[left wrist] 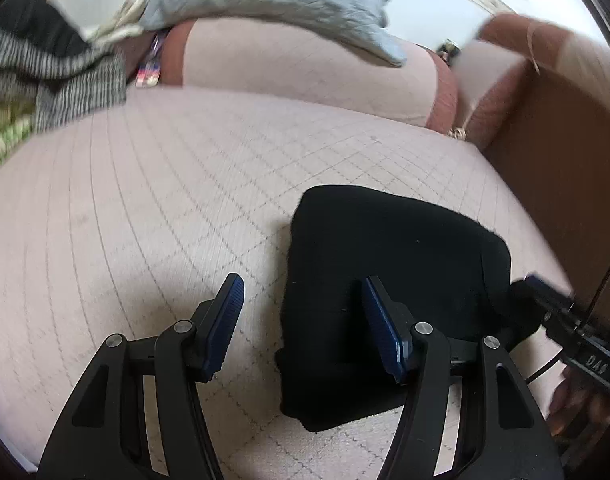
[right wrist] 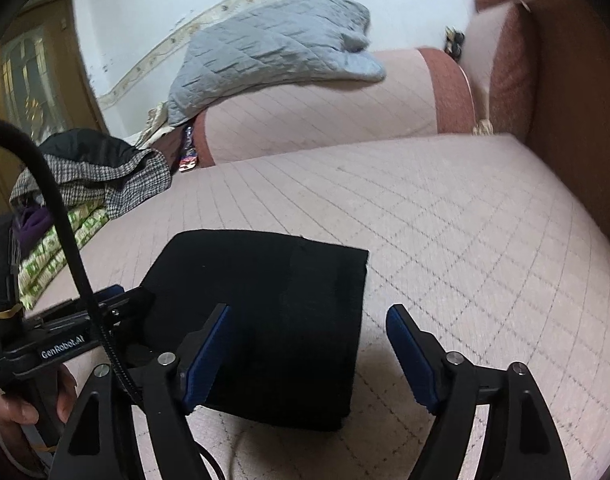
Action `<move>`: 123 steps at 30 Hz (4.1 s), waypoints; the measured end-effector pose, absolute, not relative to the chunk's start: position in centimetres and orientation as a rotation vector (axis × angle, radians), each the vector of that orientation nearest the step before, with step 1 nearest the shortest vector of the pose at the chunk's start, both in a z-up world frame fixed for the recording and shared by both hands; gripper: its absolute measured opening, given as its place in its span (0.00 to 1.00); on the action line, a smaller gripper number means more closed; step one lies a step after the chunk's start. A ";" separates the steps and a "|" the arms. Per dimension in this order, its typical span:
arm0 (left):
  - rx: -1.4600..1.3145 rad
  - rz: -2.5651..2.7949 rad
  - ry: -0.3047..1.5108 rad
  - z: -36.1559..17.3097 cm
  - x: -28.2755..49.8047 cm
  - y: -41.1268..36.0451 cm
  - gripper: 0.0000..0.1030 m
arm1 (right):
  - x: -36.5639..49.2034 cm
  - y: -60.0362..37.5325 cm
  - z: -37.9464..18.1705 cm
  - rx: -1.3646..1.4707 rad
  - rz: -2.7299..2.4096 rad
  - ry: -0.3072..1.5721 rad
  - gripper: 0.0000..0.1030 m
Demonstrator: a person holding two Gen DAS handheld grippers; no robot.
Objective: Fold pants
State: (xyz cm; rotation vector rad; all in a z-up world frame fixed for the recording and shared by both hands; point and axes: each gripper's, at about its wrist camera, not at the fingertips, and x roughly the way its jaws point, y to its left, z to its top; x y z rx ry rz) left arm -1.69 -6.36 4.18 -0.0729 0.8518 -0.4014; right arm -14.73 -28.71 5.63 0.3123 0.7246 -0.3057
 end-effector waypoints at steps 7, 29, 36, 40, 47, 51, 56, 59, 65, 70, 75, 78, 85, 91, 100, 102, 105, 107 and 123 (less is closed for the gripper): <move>-0.149 -0.486 0.953 2.8 -0.1 -6.5 0.67 | -13.7 -31.6 2.2 0.583 -0.204 0.833 0.81; -0.123 -0.530 0.850 8.0 3.9 -7.6 0.48 | -9.4 -29.0 7.0 0.351 -0.175 0.733 0.35; -0.101 -0.448 0.860 5.7 8.1 -6.7 0.46 | -3.6 -29.7 4.7 0.274 -0.235 0.789 0.35; -0.121 -0.472 0.935 3.0 8.9 -6.5 0.46 | -4.5 -32.0 2.6 0.328 -0.257 0.827 0.36; -0.133 -0.523 0.892 4.6 7.0 -5.9 0.57 | -4.8 -33.0 2.3 0.352 -0.222 0.822 0.37; -0.134 -0.531 0.889 4.5 7.0 -5.9 0.68 | -5.3 -33.8 2.1 0.411 -0.217 0.818 0.45; -0.161 -0.536 1.022 1.8 8.3 -6.9 0.69 | -5.3 -34.8 1.2 0.515 -0.194 0.829 0.57; -0.220 -0.591 1.042 0.9 8.5 -7.7 0.69 | -5.1 -34.7 0.9 0.537 -0.164 0.815 0.44; -0.171 -0.614 0.952 3.7 8.1 -8.6 0.48 | -5.6 -34.2 3.8 0.528 -0.124 0.700 0.36; -0.035 -0.528 0.944 3.0 8.3 -9.4 0.49 | -4.5 -34.0 2.3 0.464 -0.206 0.780 0.41; -0.026 -0.510 0.931 2.3 8.3 -9.4 0.52 | -4.5 -33.4 2.7 0.357 -0.286 0.819 0.52; 0.012 -0.470 0.889 2.2 7.7 -9.7 0.59 | -4.9 -32.3 3.6 0.264 -0.318 0.817 0.52; 0.028 -0.445 0.875 2.5 7.5 -9.2 0.60 | -6.3 -29.8 6.8 0.045 -0.362 0.690 0.52; 0.065 -0.396 0.813 3.5 6.8 -9.4 0.60 | -5.6 -27.2 6.6 -0.035 -0.258 0.684 0.52; 0.080 -0.336 0.766 4.5 6.3 -8.9 0.60 | -4.5 -27.2 4.3 -0.018 -0.270 0.775 0.53; 0.084 -0.331 0.752 4.9 6.0 -8.8 0.60 | -4.8 -27.2 4.5 0.004 -0.254 0.770 0.53; 0.076 -0.322 0.728 5.8 5.2 -8.6 0.60 | -5.2 -27.0 5.5 0.028 -0.249 0.753 0.53; 0.081 -0.316 0.717 6.4 4.4 -8.7 0.60 | -5.9 -26.6 6.2 0.039 -0.247 0.740 0.53; 0.067 -0.282 0.733 7.8 -0.8 -8.7 0.60 | -10.1 -25.3 8.6 0.119 -0.338 0.694 0.62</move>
